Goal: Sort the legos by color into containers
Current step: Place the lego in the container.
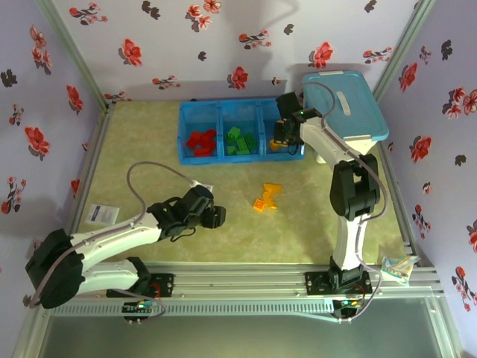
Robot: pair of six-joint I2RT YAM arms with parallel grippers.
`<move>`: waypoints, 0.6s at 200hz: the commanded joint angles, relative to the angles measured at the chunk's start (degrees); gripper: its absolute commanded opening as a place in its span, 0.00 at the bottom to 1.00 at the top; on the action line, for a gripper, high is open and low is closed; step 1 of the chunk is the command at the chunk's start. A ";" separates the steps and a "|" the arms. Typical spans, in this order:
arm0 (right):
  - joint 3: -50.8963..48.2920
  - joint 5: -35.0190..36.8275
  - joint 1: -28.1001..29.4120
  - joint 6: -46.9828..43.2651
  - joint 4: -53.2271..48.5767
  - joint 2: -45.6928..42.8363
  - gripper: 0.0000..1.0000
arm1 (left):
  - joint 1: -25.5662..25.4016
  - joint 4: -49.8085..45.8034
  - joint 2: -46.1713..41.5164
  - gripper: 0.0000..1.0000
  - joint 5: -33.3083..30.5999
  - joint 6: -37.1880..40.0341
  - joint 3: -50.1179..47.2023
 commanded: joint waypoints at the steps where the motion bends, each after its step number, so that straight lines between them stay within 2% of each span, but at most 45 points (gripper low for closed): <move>1: 6.44 3.82 -1.02 -1.02 -5.09 2.09 0.21 | -1.17 2.23 0.54 0.67 -2.17 -1.06 0.45; 12: 7.82 5.45 -0.94 -0.53 -6.60 2.62 0.29 | -1.69 2.41 1.00 0.67 -2.18 -0.68 0.99; 16: 7.93 6.10 -0.78 -0.14 -7.03 2.47 0.37 | -1.81 2.47 1.29 0.68 -2.17 -0.56 1.26; 26: 6.70 7.64 0.03 0.39 -7.12 1.56 0.64 | -2.22 2.55 1.95 0.68 -2.17 -0.23 1.92; 34: 4.55 9.29 1.02 0.31 -6.02 0.05 0.70 | -2.55 2.56 2.83 0.68 -2.15 0.08 2.70; 49: -0.93 11.01 2.47 0.29 -2.83 -3.27 0.72 | -3.09 2.68 4.53 0.68 -2.03 0.92 4.06; 120: -29.50 5.19 3.42 3.86 11.67 -24.95 0.73 | -4.25 3.27 15.58 0.69 1.32 4.70 12.95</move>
